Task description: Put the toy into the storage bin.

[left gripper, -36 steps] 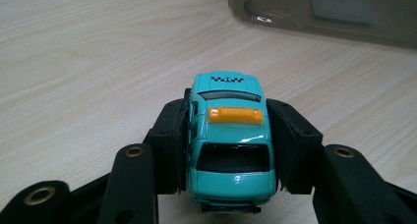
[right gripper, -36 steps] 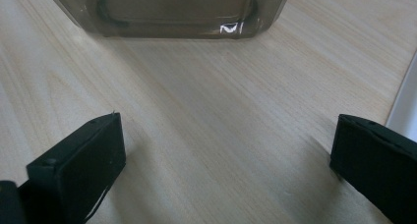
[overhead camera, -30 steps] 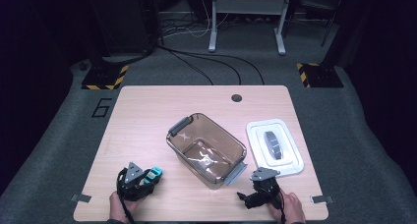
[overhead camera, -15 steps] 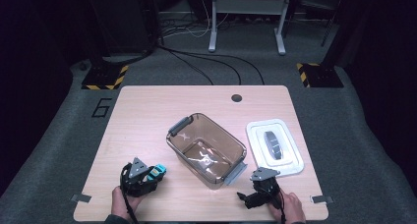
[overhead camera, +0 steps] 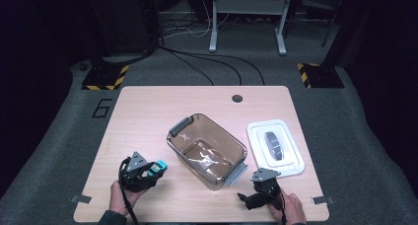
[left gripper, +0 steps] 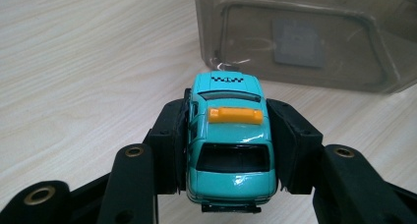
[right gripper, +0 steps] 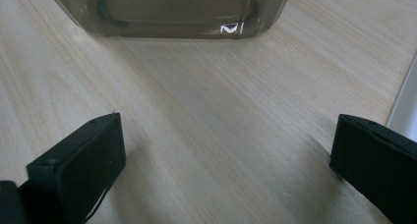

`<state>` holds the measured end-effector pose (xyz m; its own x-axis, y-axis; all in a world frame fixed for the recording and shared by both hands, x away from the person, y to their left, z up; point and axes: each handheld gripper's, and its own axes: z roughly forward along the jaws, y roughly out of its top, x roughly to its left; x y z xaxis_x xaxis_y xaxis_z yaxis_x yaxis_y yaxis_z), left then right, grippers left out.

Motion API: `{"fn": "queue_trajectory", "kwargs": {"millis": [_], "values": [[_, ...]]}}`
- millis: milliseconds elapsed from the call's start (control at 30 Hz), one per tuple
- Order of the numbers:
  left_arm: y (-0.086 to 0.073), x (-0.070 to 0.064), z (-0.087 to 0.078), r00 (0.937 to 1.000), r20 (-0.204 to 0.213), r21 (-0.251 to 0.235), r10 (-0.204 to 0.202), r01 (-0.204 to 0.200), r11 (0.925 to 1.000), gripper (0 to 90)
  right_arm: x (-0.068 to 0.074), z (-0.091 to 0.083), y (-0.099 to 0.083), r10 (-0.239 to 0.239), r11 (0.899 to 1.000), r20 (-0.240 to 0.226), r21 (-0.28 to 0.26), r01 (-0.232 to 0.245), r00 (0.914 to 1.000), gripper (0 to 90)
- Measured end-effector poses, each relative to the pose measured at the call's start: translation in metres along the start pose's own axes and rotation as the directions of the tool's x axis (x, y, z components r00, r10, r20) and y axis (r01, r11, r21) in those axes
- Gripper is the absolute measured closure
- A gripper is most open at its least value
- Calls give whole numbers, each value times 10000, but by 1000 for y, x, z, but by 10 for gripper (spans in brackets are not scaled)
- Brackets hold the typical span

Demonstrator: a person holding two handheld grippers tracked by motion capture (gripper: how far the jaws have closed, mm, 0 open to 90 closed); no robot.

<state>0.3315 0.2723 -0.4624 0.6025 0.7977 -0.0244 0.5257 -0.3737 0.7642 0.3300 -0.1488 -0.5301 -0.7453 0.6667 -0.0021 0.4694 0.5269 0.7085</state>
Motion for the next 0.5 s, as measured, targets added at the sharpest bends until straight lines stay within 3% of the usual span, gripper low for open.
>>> {"fn": "queue_trajectory", "kwargs": {"millis": [367, 500], "values": [[19, 4, -14, 10000, 82, -25, -26, 26, 10000, 528, 0, 0, 0, -5, 10000, 1, -1, 5, 10000, 0], [29, 5, -16, 9996, 139, 165, 242, -244, 9996, 528, 0, 0, 0, -2, 10000, 0, -2, 2, 10000, 0]]}}
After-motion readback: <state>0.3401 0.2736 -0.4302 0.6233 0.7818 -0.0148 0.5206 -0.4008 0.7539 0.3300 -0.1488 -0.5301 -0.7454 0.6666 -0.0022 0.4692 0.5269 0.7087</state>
